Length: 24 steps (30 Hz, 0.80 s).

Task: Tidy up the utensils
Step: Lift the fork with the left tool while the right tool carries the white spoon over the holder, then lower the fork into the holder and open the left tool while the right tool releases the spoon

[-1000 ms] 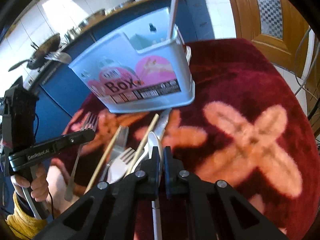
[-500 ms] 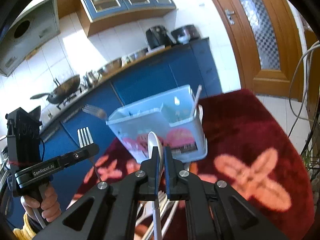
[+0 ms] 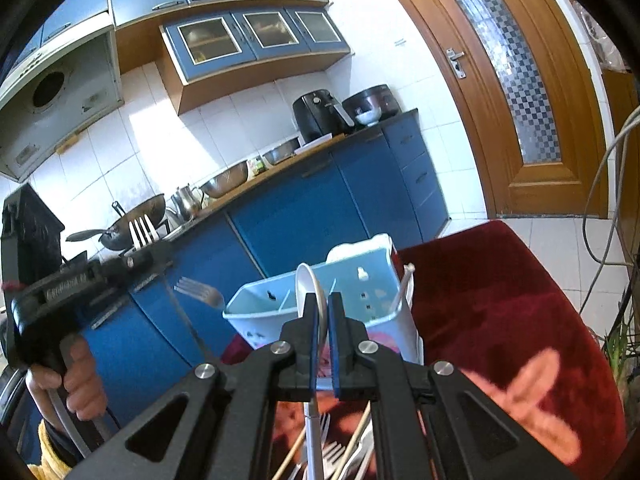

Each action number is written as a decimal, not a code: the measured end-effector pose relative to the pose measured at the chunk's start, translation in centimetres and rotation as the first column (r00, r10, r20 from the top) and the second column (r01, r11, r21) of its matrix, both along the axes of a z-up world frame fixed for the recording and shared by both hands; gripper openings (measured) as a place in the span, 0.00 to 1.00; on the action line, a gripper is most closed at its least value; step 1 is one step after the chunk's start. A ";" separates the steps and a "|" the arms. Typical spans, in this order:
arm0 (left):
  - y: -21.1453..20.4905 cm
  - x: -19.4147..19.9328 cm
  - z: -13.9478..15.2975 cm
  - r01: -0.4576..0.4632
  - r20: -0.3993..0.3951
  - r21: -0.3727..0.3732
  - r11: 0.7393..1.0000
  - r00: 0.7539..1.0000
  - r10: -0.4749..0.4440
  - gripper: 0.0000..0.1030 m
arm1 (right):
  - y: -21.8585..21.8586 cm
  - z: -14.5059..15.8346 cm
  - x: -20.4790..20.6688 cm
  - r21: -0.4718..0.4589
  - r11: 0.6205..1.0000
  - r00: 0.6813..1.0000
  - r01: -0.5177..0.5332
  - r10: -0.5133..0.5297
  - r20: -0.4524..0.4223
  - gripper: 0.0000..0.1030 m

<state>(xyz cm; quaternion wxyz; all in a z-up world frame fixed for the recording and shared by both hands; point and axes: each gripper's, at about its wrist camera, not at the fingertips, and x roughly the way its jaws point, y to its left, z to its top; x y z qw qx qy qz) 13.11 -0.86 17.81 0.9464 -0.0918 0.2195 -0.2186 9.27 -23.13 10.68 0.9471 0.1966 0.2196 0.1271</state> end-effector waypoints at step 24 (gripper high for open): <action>-0.3 8.7 -2.1 -0.109 0.020 0.063 0.992 0.994 0.108 0.00 | 1.4 2.9 9.9 -0.080 0.973 0.953 0.216 -0.192 0.233 0.06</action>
